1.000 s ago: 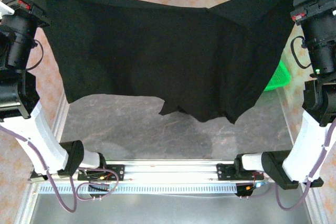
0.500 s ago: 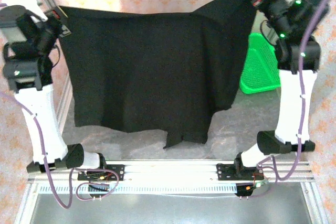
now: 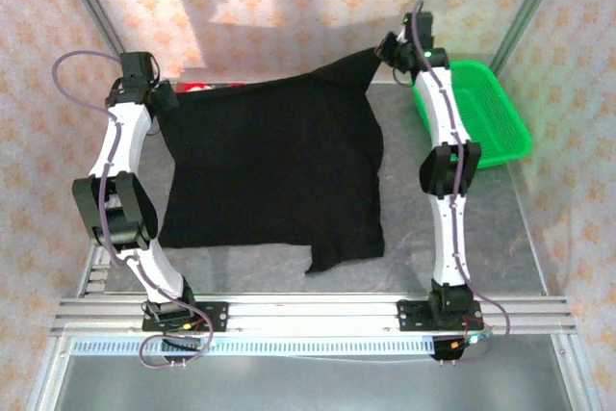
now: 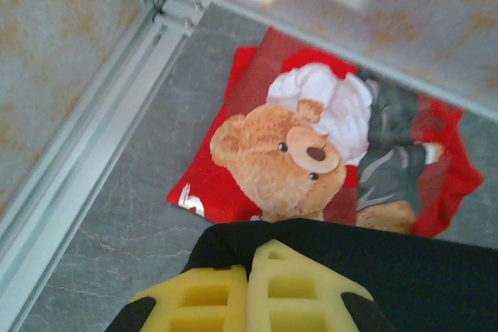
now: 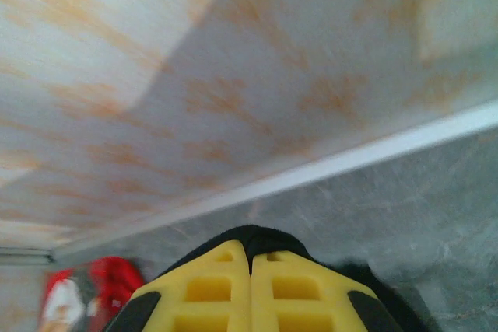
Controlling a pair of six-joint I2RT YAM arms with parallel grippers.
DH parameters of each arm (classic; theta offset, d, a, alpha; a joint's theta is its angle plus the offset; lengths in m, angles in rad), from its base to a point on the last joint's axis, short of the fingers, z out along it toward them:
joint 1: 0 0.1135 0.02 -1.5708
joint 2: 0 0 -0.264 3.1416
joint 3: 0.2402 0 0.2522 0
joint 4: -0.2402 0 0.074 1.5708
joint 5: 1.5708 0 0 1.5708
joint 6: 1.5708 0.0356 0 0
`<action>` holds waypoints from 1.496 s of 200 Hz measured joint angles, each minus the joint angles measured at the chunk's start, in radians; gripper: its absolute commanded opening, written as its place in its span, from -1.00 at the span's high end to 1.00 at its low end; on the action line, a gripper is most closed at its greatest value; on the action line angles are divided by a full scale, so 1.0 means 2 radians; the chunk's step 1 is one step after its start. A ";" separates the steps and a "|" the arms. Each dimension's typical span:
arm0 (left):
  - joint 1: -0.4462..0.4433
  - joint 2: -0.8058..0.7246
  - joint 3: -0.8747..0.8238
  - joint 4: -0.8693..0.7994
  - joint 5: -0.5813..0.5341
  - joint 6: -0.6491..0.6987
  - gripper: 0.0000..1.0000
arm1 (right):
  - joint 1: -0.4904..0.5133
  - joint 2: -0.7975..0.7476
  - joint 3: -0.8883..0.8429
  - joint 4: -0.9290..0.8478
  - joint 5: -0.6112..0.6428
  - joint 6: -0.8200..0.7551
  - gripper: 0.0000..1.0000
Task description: Fold and stack the t-shirts
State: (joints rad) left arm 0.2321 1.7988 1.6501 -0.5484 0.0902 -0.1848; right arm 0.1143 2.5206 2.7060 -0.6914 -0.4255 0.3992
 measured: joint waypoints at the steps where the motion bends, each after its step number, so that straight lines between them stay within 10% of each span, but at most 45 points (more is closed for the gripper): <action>1: 0.000 0.001 0.000 0.000 0.000 0.000 1.00 | 0.000 0.001 0.000 -0.002 0.000 0.000 1.00; 52: 0.002 -0.057 0.004 0.004 0.012 -0.010 1.00 | 0.006 -0.047 -0.031 -0.057 0.022 -0.021 1.00; 165: -0.009 -0.359 0.010 -0.016 0.089 -0.080 1.00 | -0.052 -0.638 -0.362 -0.014 0.083 -0.009 1.00; 299: -0.025 -0.408 0.042 -0.043 0.045 -0.070 1.00 | -0.053 -0.599 -0.266 -0.023 0.077 -0.017 1.00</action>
State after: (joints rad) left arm 0.1829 0.9821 1.7348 -0.6338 0.1806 -0.3244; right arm 0.0090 1.3235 2.1731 -0.7383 -0.2707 0.3649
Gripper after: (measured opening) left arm 0.048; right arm 0.042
